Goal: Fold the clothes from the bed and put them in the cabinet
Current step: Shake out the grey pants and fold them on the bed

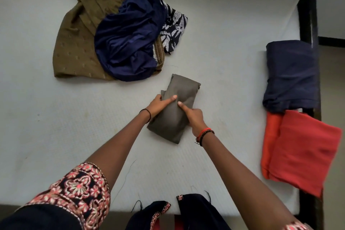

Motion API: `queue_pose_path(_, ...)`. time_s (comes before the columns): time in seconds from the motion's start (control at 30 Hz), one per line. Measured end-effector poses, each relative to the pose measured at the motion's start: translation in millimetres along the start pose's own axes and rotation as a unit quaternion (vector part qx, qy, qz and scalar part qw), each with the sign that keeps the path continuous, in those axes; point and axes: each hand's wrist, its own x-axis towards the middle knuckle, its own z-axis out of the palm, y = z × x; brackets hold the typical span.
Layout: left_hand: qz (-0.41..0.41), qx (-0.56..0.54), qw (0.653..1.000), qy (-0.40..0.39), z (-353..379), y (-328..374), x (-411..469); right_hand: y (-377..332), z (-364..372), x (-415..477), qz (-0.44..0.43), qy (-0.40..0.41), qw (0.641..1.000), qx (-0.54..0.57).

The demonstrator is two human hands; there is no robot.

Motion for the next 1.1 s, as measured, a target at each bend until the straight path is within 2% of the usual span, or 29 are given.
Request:
queue_pose_path(0.23, 0.011, -0.104, 0.992, -0.07, 19.6, 5.6, -2.1, -0.3, -20.6, -17.3, -0.03, -0.105, 0.985, 0.133)
queue_pose_path(0.43, -0.033, -0.164, 0.978, -0.127, 47.9, -0.3, -25.4, 37.9, -62.9, -41.7, -0.039, -0.163, 0.981, 0.103)
queue_pose_path(0.6, -0.051, -0.129, 0.98, -0.142, 96.3, -11.4, -43.3, 74.0, -115.7, -64.7, -0.03, -0.144, 0.987, 0.069)
queue_pose_path(0.7, -0.046, -0.107, 0.98, -0.161, 135.5, -9.2, -50.0, 85.3, -153.9, -74.4, -0.036, -0.105, 0.991, 0.078)
queue_pose_path(0.93, 0.035, -0.068, 0.984, -0.16, 220.8, 23.4, -45.8, 76.0, -234.1, -55.7, -0.102, -0.011, 0.992, 0.075)
queue_pose_path(1.1, 0.083, -0.055, 0.988, -0.122, 243.4, -7.5, -33.9, 91.1, -258.4, -37.4, -0.066, -0.022, 0.994, 0.084)
